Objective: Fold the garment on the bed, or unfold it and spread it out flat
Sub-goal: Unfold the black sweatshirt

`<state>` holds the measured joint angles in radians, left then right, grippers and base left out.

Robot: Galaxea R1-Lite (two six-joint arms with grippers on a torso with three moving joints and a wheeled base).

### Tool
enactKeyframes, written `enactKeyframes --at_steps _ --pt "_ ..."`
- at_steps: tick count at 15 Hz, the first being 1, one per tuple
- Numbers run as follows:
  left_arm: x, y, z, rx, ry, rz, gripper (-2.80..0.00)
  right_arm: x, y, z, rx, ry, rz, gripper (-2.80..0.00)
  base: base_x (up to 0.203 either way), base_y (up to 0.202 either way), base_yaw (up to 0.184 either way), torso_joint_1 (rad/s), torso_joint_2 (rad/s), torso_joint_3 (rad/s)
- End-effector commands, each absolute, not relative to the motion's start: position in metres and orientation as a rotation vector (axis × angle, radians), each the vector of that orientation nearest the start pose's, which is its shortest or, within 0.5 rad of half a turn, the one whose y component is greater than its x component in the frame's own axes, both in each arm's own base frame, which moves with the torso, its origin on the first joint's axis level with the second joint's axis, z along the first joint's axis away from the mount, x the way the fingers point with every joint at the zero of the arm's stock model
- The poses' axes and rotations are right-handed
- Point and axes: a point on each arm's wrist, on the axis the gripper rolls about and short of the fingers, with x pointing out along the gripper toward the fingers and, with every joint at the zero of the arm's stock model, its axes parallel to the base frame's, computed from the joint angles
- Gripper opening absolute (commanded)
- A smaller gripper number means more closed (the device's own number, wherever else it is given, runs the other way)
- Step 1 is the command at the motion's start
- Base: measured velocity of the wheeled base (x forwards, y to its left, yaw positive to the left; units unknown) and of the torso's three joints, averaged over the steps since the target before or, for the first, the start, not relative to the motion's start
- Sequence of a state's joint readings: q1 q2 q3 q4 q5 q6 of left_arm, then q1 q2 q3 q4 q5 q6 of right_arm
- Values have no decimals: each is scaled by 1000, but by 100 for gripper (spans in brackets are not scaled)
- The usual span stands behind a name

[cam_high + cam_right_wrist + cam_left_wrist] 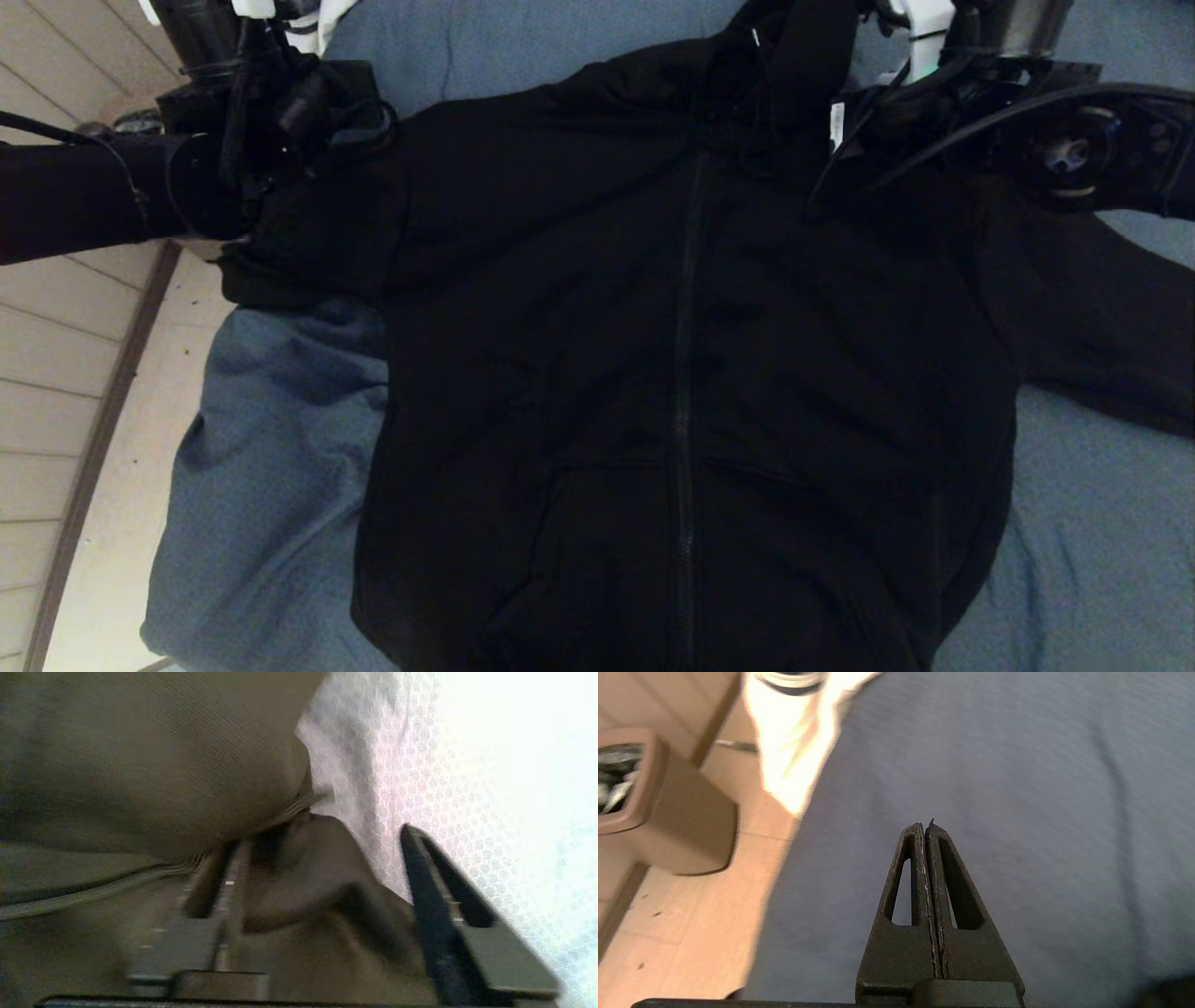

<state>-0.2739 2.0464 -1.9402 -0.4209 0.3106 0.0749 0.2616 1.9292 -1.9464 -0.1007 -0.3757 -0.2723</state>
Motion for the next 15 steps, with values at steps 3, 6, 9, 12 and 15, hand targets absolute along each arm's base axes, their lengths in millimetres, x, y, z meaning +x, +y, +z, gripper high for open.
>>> enactKeyframes --at_steps 3,6,9,12,15 --pt "393 -103 365 -31 -323 54 -280 342 110 388 -208 -122 -56 0 0 0 0 0 0 0" --pt "379 -99 379 -49 -335 53 -280 325 106 400 -152 -141 -54 0 0 0 0 0 0 0" --pt "353 -93 397 -88 -302 27 -280 308 95 414 -94 -171 -70 0 0 0 0 0 0 0" --pt "311 -82 423 -97 -267 -12 -280 278 80 429 -86 -192 -87 0 0 0 0 0 0 0" --pt "276 -71 439 -95 -242 -14 -280 241 68 438 -88 -180 -85 0 0 0 0 0 0 0"
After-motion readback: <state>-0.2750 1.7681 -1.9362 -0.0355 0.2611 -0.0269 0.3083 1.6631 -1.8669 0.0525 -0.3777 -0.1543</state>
